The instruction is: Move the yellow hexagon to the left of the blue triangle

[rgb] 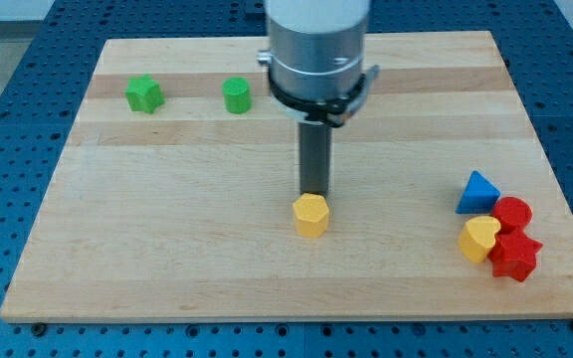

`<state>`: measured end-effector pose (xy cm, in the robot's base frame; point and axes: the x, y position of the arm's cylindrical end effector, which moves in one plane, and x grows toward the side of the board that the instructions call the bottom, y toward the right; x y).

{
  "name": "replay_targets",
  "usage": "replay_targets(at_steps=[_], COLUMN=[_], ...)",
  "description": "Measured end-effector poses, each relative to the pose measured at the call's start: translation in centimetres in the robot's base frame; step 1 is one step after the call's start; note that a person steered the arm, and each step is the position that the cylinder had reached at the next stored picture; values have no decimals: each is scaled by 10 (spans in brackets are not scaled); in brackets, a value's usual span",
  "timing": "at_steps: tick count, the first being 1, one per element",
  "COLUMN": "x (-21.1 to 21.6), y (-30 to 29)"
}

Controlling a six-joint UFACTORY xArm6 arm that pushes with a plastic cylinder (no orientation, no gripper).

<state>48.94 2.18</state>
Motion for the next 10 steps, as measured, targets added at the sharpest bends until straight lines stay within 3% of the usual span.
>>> replay_targets(at_steps=[2, 3, 5, 6, 7, 8, 9, 10], x=[-3, 38, 54, 54, 53, 39, 19, 24], y=[-89, -74, 60, 68, -1, -33, -3, 77])
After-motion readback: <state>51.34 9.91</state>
